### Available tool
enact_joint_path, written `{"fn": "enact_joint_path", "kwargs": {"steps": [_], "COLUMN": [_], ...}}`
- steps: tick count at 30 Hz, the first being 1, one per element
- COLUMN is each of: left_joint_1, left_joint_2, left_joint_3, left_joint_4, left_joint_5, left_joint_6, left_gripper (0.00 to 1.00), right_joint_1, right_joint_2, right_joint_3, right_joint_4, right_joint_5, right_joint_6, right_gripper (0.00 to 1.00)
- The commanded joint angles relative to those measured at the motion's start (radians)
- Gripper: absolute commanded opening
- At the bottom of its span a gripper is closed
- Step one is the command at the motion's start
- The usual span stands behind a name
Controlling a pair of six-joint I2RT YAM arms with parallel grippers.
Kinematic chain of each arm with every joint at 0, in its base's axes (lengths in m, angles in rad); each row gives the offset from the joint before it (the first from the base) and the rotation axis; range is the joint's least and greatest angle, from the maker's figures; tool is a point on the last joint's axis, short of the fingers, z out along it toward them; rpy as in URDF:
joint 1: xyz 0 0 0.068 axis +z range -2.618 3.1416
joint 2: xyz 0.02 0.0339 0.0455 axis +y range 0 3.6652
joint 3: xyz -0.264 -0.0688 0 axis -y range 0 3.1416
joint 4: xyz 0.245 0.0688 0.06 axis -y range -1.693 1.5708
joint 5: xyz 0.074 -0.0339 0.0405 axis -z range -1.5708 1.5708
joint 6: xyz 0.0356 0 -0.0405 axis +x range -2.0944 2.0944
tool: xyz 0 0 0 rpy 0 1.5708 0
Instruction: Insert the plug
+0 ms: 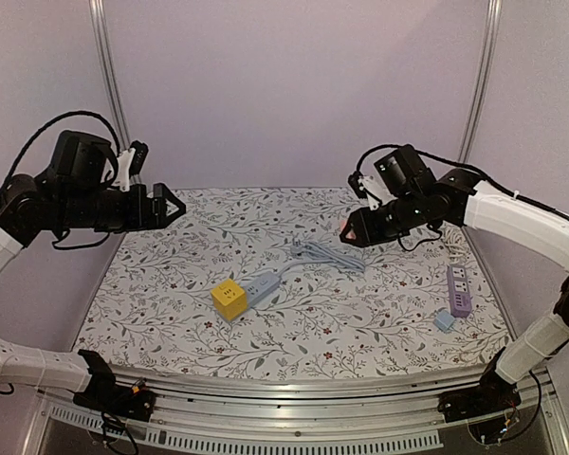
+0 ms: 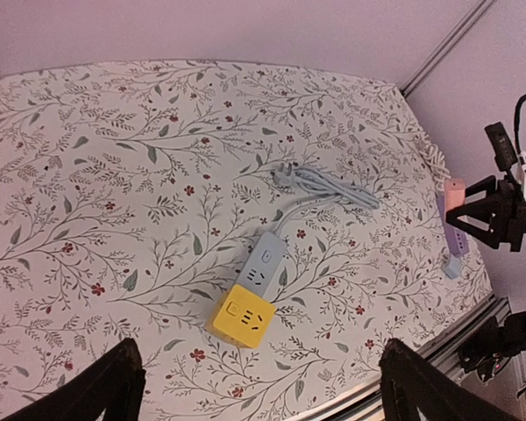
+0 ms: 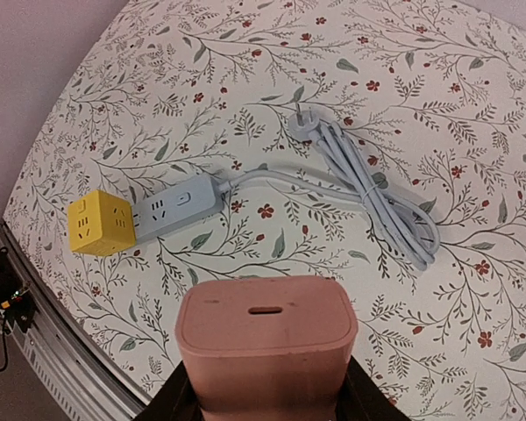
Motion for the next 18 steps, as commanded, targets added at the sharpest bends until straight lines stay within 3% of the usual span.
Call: {"fn": "enact_joint_path", "kwargs": {"steps": [1, 6, 18], "left_joint_1": [0.009, 0.009, 0.002], "left_joint_2": [0.0, 0.052, 0.209], "left_joint_3": [0.007, 0.031, 0.075], "left_joint_4": [-0.008, -0.053, -0.005], "left_joint_5": [0.063, 0.237, 0.47], "left_joint_6": [-0.043, -0.028, -0.101], "left_gripper": [0.97, 0.99, 0.99], "right_joint_1": [0.017, 0.062, 0.247], "right_joint_2": [-0.029, -0.026, -0.075], "right_joint_3": [0.031, 0.042, -0.027], "right_joint_4": [0.067, 0.094, 0.268], "right_joint_5": [-0.013, -0.013, -0.002], "right_joint_6": [-0.084, -0.15, -0.404], "right_gripper": [0.0, 0.0, 0.0]}}
